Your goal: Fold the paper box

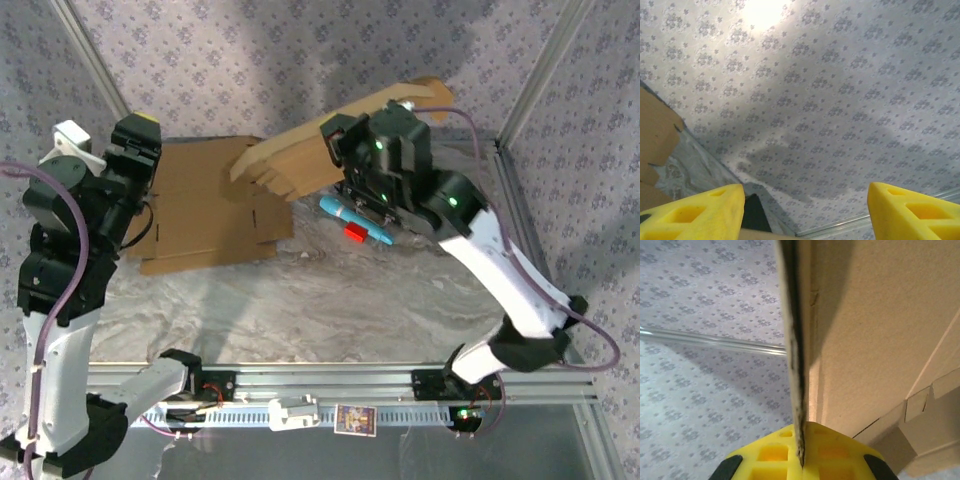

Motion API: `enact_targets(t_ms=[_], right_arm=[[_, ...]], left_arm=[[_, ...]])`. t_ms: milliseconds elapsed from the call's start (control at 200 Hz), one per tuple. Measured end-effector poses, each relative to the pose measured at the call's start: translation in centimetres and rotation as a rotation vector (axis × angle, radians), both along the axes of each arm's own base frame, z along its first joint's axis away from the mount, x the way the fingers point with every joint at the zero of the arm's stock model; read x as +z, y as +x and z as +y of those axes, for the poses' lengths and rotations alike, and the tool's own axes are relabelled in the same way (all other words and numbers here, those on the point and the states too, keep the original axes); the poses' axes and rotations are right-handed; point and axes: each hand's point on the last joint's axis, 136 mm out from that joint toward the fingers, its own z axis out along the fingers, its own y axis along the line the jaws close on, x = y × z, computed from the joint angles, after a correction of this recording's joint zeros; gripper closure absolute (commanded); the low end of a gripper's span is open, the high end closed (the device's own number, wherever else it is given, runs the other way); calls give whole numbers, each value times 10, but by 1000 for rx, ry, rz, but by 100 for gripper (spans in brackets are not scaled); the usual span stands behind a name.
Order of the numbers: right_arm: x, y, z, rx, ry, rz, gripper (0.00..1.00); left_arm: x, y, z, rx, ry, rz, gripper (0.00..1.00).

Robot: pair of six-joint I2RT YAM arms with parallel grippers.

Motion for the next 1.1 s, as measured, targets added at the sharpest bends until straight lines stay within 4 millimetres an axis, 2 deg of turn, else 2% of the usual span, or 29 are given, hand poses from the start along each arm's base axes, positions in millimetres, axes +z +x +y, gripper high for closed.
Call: enact_targets(t_ms=[55,105,200,245,330,400,480,580,635,685,889,999,1099], right_arm=[[3,-20,-13,-10,19,20,100],[3,-29,-26,-36,39,50,100],[-4,-31,-43,-104,44,105,100],[-5,-28,-45,-134,30,131,100],[-6,-12,-37,-175,27,174,100],[-20,7,-31,-200,27,227,100],[-60,38,-29,-247,34,333,100],[-125,72,-35,-311,15,467,100],[-150,85,-37,-334,0,514,100],[-164,95,-38,-340,3,535,100],[-180,114,-40,-322,75,557,100],[-187,116,-38,-312,91,571,100],[-192,114,-39,-308,99,583,100]], left_arm=[[-8,6,-1,-2,9,31,36],[-15,11,-3,-5,17,64,36],[-27,22,-7,-24,29,129,36],[-32,30,-11,-38,33,160,35],[-44,45,-19,-69,42,226,34],[-53,53,-24,-94,49,277,34],[-62,60,-30,-127,61,320,33],[-73,65,-40,-186,73,365,33],[-79,68,-49,-233,73,384,33],[-86,72,-57,-275,70,399,33],[-121,89,-102,-434,58,463,33],[-139,106,-129,-501,74,487,33],[-162,120,-143,-528,93,534,33]])
